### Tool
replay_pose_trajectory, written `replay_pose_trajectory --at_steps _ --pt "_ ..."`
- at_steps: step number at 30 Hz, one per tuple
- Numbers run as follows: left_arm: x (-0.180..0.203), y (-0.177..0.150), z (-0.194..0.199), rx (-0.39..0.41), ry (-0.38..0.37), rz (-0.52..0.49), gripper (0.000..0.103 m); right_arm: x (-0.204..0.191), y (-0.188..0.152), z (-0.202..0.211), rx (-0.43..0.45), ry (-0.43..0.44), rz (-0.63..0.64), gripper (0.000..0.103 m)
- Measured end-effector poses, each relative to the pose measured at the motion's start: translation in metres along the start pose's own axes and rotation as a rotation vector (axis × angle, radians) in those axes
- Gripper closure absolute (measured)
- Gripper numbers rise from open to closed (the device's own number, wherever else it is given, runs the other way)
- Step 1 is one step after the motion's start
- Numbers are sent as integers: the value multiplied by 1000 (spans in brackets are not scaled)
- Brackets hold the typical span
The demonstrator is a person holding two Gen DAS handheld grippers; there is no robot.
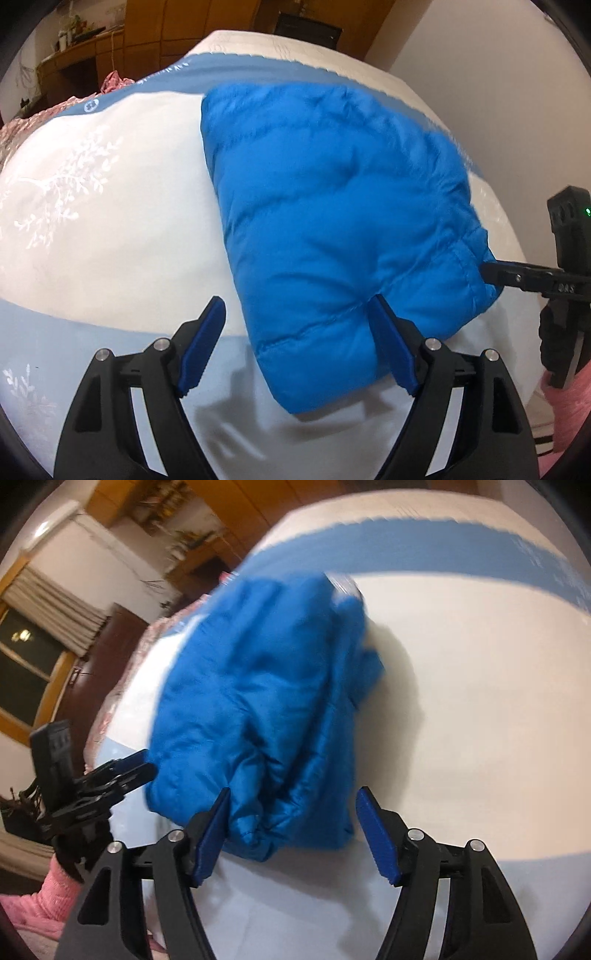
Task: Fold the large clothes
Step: 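Lay the folded bundle down and open both grippers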
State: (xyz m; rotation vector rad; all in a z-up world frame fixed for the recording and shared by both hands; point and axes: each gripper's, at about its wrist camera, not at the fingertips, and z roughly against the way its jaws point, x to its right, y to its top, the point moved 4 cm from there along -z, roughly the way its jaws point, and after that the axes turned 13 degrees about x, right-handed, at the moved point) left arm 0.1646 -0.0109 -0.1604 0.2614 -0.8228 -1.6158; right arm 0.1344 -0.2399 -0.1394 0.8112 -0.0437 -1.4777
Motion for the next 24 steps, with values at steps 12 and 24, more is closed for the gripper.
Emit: replay_pose_trajectory --at_steps 12,24 --pt "12 4 24 -5 64 -11 24 -14 -3 32 65 -109 33 25" --pt "45 2 100 68 180 -46 11 -56 -17 110 154 -240 109 4"
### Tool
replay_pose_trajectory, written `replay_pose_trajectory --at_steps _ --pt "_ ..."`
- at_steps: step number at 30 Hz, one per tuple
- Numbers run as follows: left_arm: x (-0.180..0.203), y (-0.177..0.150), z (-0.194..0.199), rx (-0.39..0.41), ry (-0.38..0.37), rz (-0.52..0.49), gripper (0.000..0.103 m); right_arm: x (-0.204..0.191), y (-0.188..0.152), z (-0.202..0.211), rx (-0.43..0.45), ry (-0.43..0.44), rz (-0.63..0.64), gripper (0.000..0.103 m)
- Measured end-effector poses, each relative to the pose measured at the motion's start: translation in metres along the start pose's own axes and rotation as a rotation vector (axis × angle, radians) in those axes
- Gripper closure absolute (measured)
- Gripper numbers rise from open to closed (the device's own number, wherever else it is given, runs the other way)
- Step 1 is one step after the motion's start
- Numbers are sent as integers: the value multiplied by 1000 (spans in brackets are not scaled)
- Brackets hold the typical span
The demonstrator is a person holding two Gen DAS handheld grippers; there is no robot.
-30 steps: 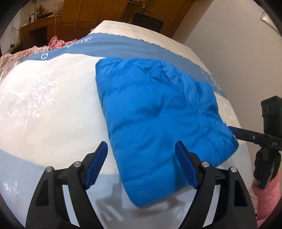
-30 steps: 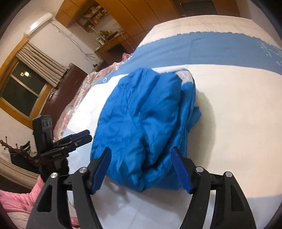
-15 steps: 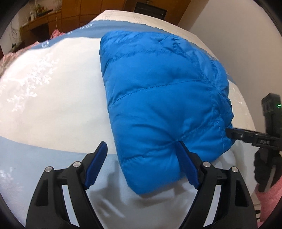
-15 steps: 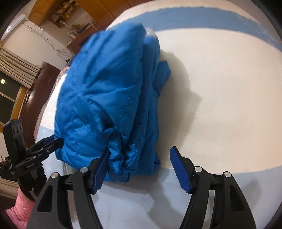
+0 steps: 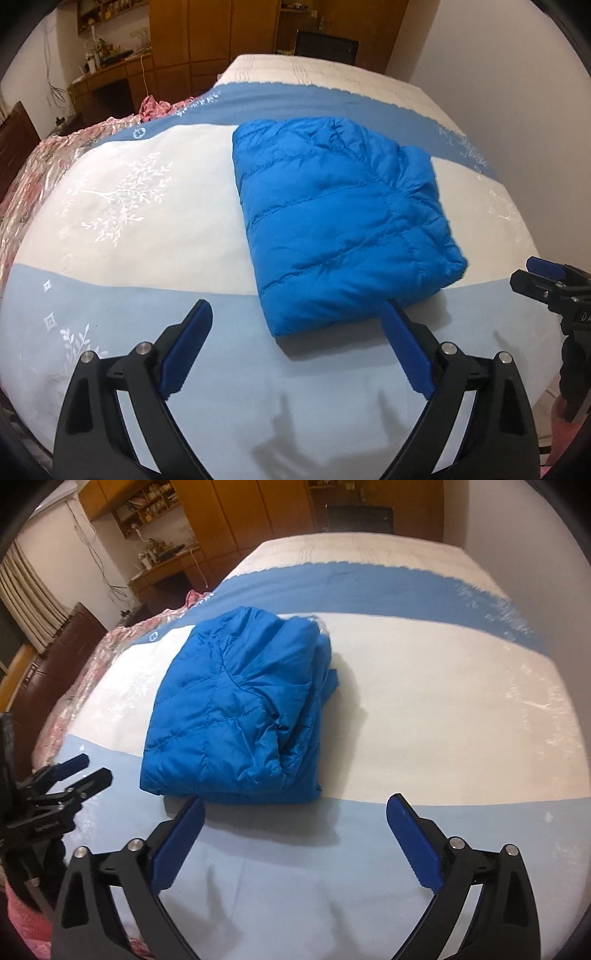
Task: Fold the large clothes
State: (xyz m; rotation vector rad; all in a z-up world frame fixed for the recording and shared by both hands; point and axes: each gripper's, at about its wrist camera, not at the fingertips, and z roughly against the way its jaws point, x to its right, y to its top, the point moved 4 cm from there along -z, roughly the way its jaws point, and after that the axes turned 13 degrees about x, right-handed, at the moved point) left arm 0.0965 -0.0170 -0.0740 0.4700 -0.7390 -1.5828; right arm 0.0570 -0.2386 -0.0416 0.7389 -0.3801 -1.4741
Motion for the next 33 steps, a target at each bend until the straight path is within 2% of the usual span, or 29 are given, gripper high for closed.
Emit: replay_pose_trajectory --at_steps 5,12,19,33 --pt "3 -1 33 64 88 -9 7 -12 -3 24 16 -4 13 4" --pt "12 -2 69 64 62 -4 7 -25 -10 47 12 -3 22 4" --pt "14 -6 91 75 77 -8 7 -35 -13 62 5 -30 52 4" --pt "5 -15 101 65 117 -9 7 -41 -21 68 2 -55 80 4"
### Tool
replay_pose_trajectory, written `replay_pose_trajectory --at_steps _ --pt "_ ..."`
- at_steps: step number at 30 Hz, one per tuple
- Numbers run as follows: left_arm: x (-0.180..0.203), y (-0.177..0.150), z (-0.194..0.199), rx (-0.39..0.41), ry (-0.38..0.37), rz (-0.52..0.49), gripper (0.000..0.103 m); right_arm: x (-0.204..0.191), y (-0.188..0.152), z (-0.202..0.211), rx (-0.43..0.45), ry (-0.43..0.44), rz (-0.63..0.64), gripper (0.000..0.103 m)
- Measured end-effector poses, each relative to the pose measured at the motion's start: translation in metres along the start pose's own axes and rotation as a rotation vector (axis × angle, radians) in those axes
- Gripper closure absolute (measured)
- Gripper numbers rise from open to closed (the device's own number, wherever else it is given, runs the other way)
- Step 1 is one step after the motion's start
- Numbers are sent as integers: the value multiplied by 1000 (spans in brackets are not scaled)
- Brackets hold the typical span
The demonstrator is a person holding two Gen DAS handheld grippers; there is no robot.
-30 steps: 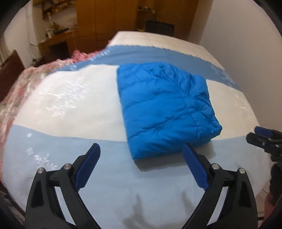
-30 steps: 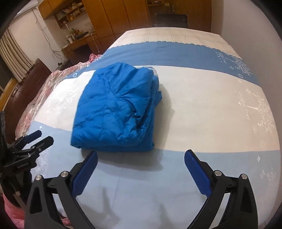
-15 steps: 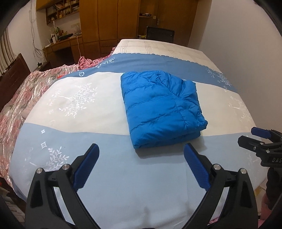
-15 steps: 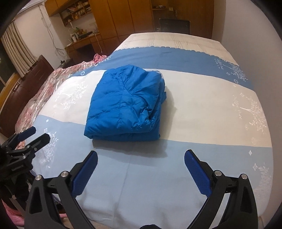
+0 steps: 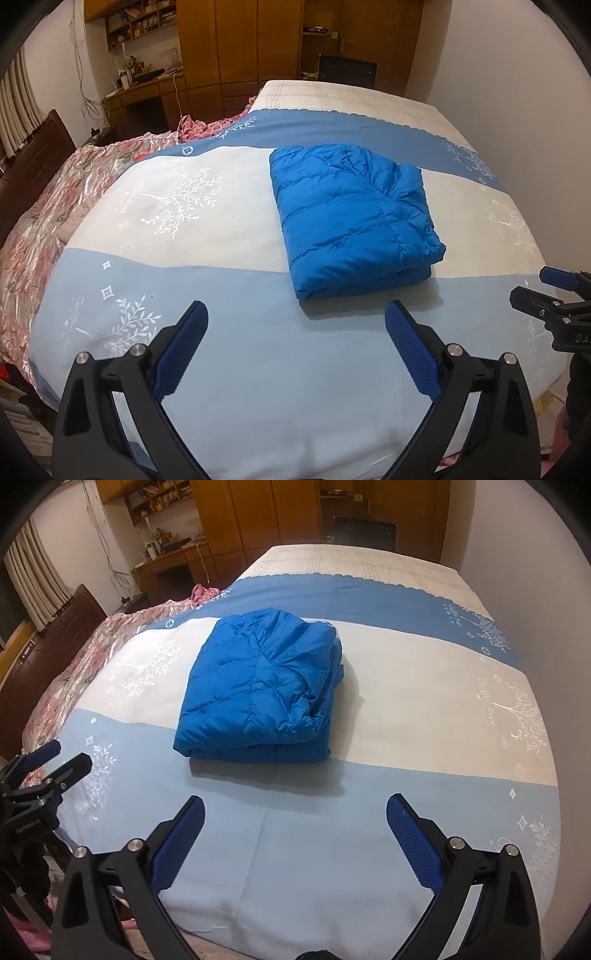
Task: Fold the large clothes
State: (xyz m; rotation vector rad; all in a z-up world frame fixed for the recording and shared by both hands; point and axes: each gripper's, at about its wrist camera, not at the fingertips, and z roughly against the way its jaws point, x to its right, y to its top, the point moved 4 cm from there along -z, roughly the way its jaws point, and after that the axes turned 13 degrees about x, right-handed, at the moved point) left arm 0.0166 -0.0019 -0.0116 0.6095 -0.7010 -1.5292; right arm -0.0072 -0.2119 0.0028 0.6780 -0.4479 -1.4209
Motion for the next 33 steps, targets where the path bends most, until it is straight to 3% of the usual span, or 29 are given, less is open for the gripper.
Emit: replay_pose_trajectory --at_steps 33 --pt "0 -7 7 10 9 -5 7 -12 -6 6 6 21 20 4"
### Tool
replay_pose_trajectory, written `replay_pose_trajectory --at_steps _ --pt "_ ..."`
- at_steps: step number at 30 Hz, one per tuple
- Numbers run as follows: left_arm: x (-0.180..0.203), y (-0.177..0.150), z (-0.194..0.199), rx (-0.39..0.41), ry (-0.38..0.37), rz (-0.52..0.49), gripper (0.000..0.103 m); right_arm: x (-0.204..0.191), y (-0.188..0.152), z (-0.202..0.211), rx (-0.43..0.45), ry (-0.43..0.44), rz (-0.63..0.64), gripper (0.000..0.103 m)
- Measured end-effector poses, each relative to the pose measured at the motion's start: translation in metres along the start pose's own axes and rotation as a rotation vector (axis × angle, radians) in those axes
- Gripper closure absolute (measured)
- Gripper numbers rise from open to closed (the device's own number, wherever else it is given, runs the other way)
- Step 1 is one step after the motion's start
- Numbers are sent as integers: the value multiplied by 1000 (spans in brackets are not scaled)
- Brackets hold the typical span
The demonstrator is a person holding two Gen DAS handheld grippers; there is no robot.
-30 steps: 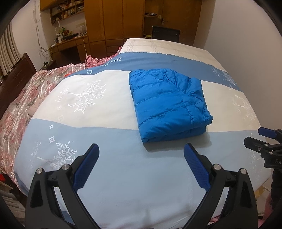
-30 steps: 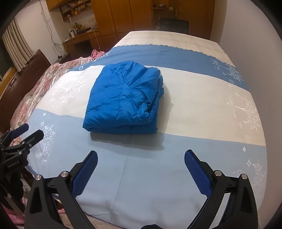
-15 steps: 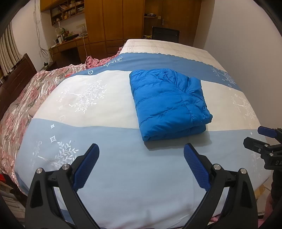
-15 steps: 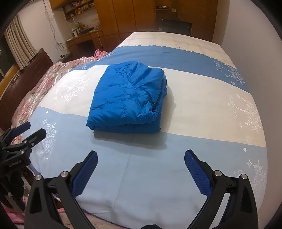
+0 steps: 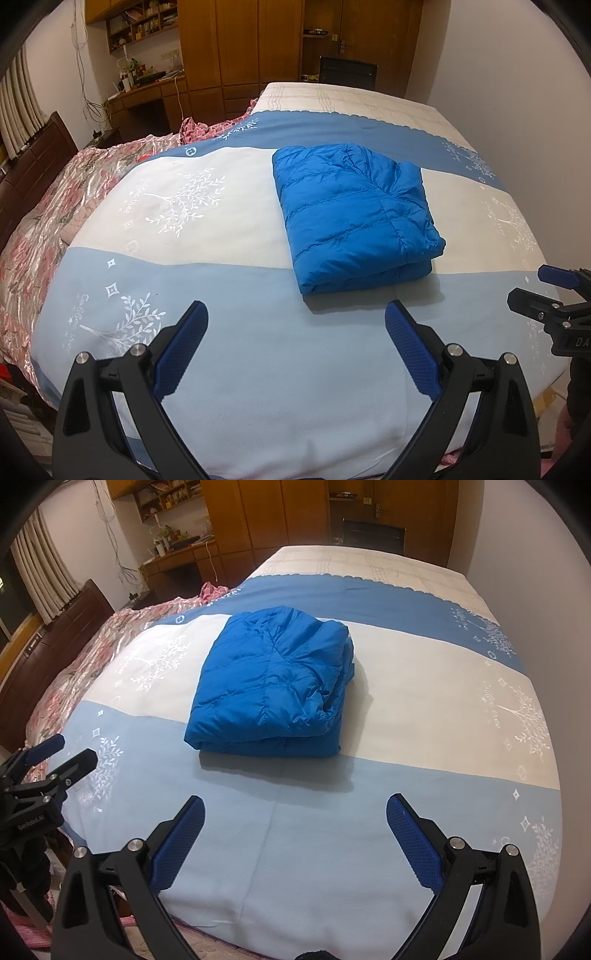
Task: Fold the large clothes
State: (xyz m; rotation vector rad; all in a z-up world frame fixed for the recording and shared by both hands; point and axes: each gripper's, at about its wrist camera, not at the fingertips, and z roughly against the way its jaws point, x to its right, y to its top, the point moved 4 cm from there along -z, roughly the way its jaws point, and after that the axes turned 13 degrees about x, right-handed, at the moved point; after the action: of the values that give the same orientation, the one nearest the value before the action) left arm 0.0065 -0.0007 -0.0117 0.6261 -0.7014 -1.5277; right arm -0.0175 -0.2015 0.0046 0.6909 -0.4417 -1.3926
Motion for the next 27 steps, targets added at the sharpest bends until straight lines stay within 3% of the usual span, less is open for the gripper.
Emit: replay_pose_trajectory --at_steps 27 --pt "3 -2 2 -1 -7 0 7 -1 -3 -1 -4 2 -2 4"
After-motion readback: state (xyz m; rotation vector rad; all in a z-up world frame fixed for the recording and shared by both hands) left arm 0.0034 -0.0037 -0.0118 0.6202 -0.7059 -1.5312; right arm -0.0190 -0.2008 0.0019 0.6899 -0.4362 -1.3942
